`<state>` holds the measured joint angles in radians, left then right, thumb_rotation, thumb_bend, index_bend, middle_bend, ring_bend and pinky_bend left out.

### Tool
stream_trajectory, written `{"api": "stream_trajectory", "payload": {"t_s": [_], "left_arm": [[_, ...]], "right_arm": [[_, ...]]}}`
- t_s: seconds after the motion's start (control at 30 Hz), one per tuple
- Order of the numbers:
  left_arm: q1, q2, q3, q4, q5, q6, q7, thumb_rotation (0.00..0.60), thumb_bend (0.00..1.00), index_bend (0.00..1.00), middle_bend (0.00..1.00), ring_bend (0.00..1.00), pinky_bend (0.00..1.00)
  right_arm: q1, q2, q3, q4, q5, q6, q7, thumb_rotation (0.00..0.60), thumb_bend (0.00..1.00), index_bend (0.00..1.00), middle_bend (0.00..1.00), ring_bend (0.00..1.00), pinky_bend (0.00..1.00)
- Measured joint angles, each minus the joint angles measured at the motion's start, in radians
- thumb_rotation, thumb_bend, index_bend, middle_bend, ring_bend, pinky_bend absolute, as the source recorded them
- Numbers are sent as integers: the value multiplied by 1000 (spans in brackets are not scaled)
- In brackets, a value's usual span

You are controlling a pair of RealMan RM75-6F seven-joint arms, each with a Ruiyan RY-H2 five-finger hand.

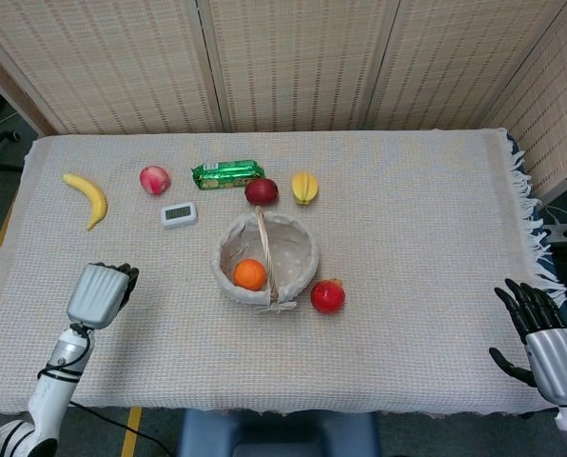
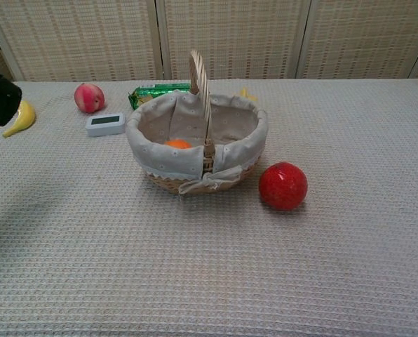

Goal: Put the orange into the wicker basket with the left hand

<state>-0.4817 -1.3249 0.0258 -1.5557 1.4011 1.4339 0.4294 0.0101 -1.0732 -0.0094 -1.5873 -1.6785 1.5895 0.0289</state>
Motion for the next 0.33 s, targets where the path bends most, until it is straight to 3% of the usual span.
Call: {"api": "stream_trajectory", "payload": {"t_s": [0.1,0.2,0.33], "left_arm": [[79,32,48,-3,30,45,-91,600,712,654,576,714,738],[131,50,65,8,44,76,-160,600,535,520,458,620,675],[169,49,61,29,67,114,-189,600,473,360,325,483,611]], "right_arm": [[2,-8,-5,1,-5,-8,-24,600,111,73,0,0,93],[5,-14,-9,0,-7,-21,-42,600,112,73,0,0,93],[8,-19,-9,-4,3,-34,-62,600,111,72,0,0,93]]}}
